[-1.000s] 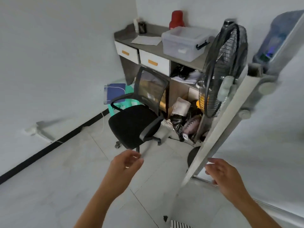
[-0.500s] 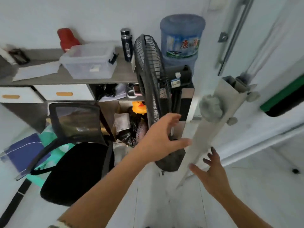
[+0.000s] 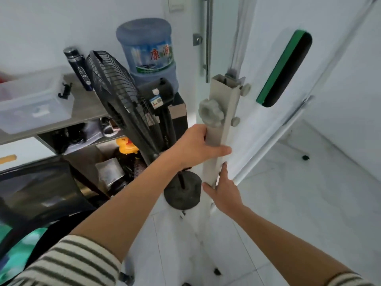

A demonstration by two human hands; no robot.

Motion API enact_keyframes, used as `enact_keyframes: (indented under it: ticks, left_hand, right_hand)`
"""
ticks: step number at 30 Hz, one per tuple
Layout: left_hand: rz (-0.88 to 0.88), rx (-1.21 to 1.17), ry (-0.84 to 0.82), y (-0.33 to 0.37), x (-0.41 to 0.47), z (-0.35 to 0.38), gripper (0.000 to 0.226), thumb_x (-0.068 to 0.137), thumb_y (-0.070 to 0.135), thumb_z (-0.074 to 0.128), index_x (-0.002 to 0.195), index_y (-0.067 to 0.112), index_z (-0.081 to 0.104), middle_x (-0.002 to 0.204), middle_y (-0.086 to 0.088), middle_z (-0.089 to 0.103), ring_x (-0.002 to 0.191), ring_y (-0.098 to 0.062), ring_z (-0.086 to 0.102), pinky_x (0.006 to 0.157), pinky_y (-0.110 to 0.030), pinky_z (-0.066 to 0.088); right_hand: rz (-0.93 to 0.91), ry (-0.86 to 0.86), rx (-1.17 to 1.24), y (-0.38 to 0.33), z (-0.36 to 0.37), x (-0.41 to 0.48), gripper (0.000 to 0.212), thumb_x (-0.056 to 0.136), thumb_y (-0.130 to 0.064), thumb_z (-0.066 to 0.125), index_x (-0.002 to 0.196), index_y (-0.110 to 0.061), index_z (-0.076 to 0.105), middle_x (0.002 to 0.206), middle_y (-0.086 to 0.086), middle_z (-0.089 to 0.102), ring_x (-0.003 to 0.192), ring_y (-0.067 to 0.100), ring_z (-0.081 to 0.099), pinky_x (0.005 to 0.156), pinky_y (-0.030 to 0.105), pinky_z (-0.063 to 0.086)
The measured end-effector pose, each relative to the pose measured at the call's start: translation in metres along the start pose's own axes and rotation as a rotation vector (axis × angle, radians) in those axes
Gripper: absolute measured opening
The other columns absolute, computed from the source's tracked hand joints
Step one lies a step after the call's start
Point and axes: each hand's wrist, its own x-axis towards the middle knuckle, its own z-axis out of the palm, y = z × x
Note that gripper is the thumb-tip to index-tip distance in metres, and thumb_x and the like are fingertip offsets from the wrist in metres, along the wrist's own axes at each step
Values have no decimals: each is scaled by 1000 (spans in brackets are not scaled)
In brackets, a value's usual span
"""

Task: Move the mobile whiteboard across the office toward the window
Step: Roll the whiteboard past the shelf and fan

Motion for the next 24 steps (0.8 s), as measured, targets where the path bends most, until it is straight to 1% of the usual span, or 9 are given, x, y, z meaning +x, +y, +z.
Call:
enact_keyframes:
  ticks: [4,8,11,12,14,16,18,20,24]
  left_hand:
    - [1,47,90,15,-11,31,41,80,30,77,114,12,63,106,2,69,101,-17,66,89,-31,55]
    - [22,62,161,28,-26,70,43,79,32,77,113,8,64,108,-1,69,103,-20,66,90,-36,57]
    - [25,55,187,42,-41,101,44,80,32,76,115,9,61,106,3,66,102,-19,65,88,-32,56]
    - [33,51,190,47,-46,110,43,80,32,76,115,10,61,106,3,66,101,-19,65,87,-31,56]
    - [65,61,196,55,-55,127,37,80,32,76,108,13,60,102,6,64,93,-14,64,79,-25,55]
    - [99,84,199,62,-64,143,28,80,31,76,96,21,56,91,10,60,77,-3,58,72,-17,51]
    - [122,107,205,68,-73,156,27,79,32,76,82,30,49,79,19,55,70,3,53,71,-15,50]
    - [149,135,213,71,-83,167,28,79,34,75,79,33,47,75,22,53,69,1,54,71,-23,54]
    - [210,160,175,73,-106,175,30,79,38,73,95,23,53,83,8,62,87,-20,64,80,-40,57]
  right_hand:
    - [-36,-8,-64,19,-14,-17,89,91,-48,52,151,-16,-5,116,7,66,93,29,68,82,42,58]
    - [-60,-6,-122,49,-33,-41,84,93,-48,48,151,-14,-2,109,9,68,89,30,68,80,44,58]
    - [-62,0,-145,70,-48,-63,77,93,-47,46,150,-13,9,105,8,68,86,28,68,77,41,58]
    - [-61,5,-158,77,-54,-71,70,94,-46,46,147,-11,19,99,7,68,81,28,66,73,39,56]
    - [-45,5,-173,88,-66,-88,49,94,-44,47,126,-6,44,84,4,62,72,25,59,61,32,48]
    - [-21,5,-173,98,-75,-104,36,95,-43,47,103,-8,51,77,1,55,69,22,54,53,25,37]
    - [2,20,-161,106,-80,-119,35,94,-43,47,99,-9,53,76,0,54,70,22,53,53,24,33]
    - [33,36,-129,113,-81,-132,37,94,-44,48,106,-9,55,79,0,55,70,21,51,51,22,31]
    - [102,85,-87,116,-75,-159,40,93,-46,49,110,-10,56,82,-1,56,71,21,51,50,22,31]
